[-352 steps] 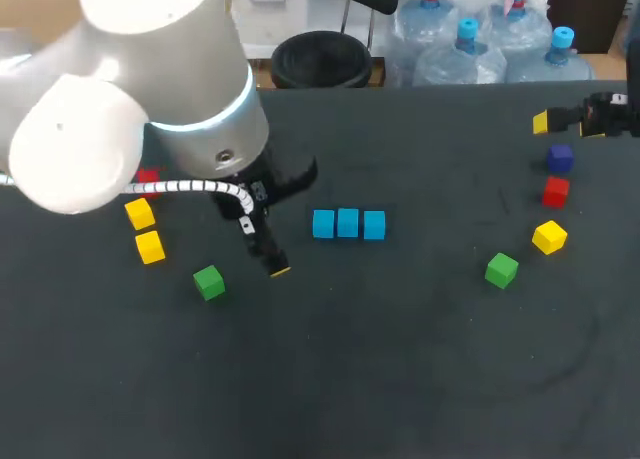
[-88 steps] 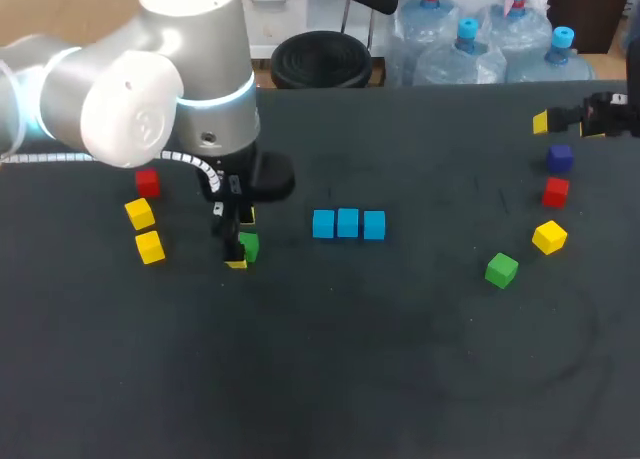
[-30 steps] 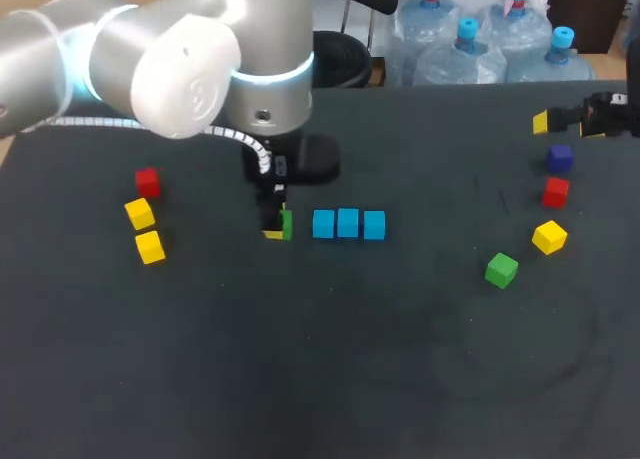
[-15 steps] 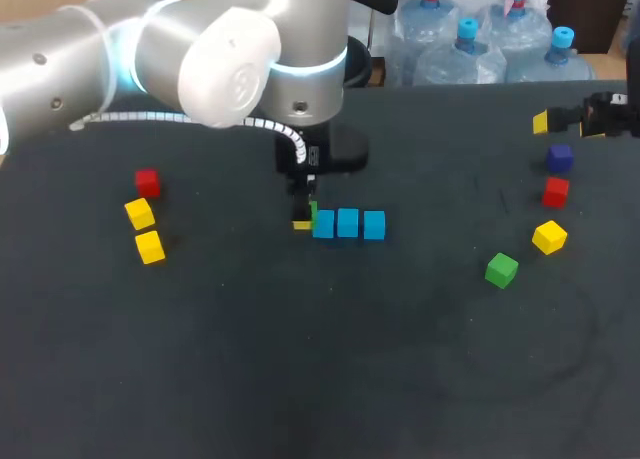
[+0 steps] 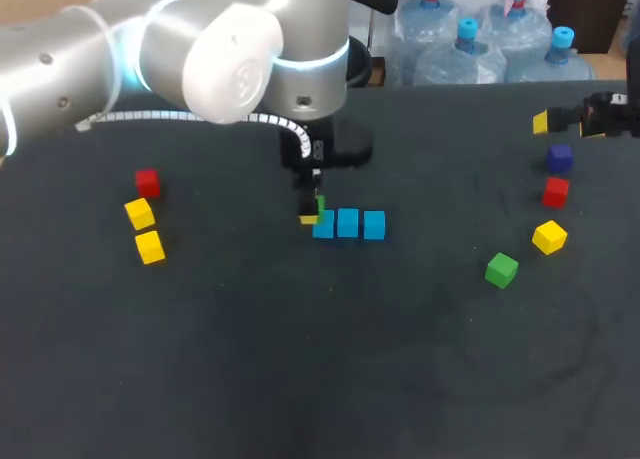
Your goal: Place the blue cubes, place green cubes on the blue cubes, place the yellow cubes on the green cubes, then place the red cubes on the yellow cubes, and place purple cube on the red cubes.
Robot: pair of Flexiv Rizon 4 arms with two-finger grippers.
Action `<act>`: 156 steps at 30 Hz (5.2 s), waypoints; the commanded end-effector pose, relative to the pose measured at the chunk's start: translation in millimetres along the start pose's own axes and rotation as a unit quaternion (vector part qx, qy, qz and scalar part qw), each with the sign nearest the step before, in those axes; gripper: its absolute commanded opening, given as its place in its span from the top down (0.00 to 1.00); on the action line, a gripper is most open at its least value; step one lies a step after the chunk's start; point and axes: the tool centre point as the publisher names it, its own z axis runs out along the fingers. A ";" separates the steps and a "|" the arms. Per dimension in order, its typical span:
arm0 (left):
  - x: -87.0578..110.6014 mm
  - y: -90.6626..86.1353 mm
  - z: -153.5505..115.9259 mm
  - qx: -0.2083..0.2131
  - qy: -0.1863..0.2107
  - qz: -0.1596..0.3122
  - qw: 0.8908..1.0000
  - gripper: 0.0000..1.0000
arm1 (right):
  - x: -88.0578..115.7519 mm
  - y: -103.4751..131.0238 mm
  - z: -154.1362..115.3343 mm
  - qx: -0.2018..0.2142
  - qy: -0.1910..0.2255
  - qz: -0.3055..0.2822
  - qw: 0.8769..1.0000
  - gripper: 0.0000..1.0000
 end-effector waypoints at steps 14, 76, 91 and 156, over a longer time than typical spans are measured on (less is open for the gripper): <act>-16.0 7.4 6.8 -0.007 -0.004 0.001 1.000 1.00 | 0.2 0.2 -0.6 0.001 0.000 0.000 1.000 0.00; -25.1 12.7 13.0 -0.006 0.001 0.004 1.000 1.00 | 0.2 0.2 -0.6 0.001 0.000 0.000 1.000 0.00; -22.3 13.6 11.4 -0.007 -0.005 0.001 1.000 1.00 | 0.2 0.2 -0.6 0.001 0.000 0.000 1.000 0.00; 74.3 -31.8 -68.7 -0.081 -0.071 -0.084 0.991 0.00 | 0.2 0.2 -0.6 0.001 0.000 0.000 1.000 0.00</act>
